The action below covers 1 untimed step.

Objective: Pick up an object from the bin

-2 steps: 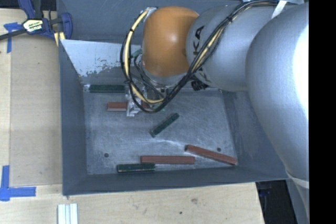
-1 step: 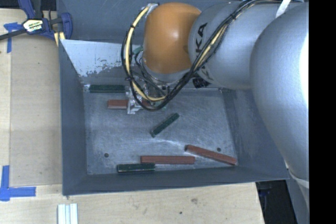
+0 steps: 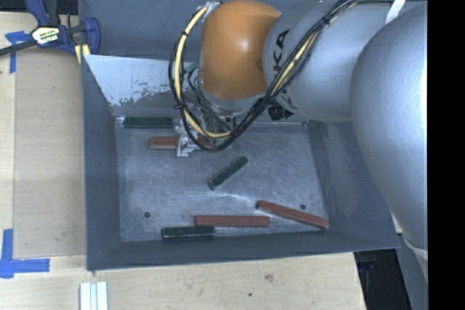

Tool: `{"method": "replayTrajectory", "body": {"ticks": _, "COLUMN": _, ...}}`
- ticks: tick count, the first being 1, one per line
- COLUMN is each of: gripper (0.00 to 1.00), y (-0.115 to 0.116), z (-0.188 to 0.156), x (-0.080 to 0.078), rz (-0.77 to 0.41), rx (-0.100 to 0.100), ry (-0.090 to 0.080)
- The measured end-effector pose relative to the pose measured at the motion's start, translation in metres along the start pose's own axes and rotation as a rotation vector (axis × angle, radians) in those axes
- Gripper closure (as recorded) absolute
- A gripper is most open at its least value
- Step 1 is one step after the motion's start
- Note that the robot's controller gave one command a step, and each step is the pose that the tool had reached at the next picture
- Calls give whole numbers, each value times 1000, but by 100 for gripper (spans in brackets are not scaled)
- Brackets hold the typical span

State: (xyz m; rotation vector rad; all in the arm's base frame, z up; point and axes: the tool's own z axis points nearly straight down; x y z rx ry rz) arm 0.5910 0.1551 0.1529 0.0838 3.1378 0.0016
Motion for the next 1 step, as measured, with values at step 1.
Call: {"method": "replayTrajectory", "body": {"ticks": 1, "gripper": 100, "y": 0, "z": -13, "x": 1, "rz": 1, "rx": 1, "ry": 3}}
